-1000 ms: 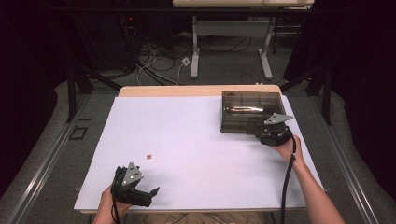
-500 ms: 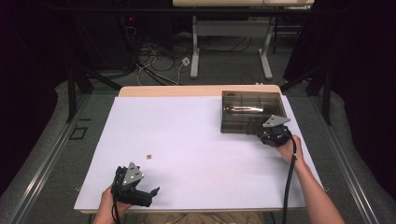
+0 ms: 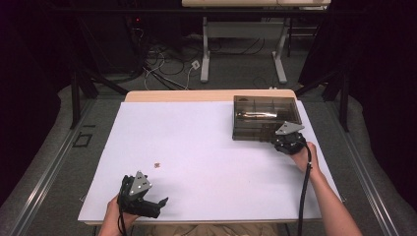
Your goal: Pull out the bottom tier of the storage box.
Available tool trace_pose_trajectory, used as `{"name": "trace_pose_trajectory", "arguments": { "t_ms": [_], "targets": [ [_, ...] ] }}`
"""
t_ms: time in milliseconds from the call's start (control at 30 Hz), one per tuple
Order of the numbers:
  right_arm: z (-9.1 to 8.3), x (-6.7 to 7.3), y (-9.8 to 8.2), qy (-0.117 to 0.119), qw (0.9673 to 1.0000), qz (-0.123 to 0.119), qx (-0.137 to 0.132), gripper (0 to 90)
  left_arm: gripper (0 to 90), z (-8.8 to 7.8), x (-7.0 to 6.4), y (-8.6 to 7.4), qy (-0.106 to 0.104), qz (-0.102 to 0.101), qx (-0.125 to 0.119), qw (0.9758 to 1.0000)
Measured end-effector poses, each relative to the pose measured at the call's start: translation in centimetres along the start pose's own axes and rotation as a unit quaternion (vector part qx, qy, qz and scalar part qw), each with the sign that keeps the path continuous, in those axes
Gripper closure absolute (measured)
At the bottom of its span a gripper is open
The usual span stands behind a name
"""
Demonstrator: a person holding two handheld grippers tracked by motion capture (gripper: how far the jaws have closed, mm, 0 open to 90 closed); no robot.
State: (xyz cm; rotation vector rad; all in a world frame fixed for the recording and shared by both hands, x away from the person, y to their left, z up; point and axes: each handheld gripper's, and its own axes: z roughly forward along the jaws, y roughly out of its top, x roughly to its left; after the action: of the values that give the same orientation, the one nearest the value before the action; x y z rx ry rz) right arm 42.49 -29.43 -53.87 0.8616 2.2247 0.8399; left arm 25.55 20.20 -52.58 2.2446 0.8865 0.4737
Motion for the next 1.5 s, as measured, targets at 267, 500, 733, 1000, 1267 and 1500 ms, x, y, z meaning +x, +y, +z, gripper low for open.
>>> {"name": "trace_pose_trajectory", "arguments": {
  "t_ms": [267, 500, 733, 1000, 1267, 1500],
  "targets": [
    [0.07, 0.22, -0.09, -0.008, 0.9996, -0.027, 0.001, 65.9, 0.0, 0.02, -0.03, 0.0, -0.001, 0.0, 0.0, 1.0],
    [0.17, 0.39, -0.16, -0.011, 0.9995, -0.028, -0.001, 66.2, 0.0, 0.07, -0.04, 0.0, -0.003, 0.0, 0.001, 1.0],
    [0.16, 0.43, -0.09, -0.01, 0.9995, -0.03, 0.002, 66.5, 0.0, 0.12, -0.12, 0.0, -0.003, -0.002, 0.0, 1.0],
    [0.32, 0.59, -0.01, -0.011, 0.9993, -0.036, 0.008, 66.3, 0.0, 0.13, -0.15, 0.0, -0.003, -0.001, -0.001, 1.0],
    [0.58, 0.82, 0.08, -0.009, 0.9986, -0.048, 0.019, 67.2, 0.0, 0.07, -0.11, -0.05, -0.004, -0.003, 0.0, 1.0],
    [0.43, 0.85, 0.1, 0.005, 0.9984, -0.051, 0.025, 68.1, 0.0, 0.06, -0.12, -0.05, -0.005, -0.003, 0.001, 1.0]
  ]
}}
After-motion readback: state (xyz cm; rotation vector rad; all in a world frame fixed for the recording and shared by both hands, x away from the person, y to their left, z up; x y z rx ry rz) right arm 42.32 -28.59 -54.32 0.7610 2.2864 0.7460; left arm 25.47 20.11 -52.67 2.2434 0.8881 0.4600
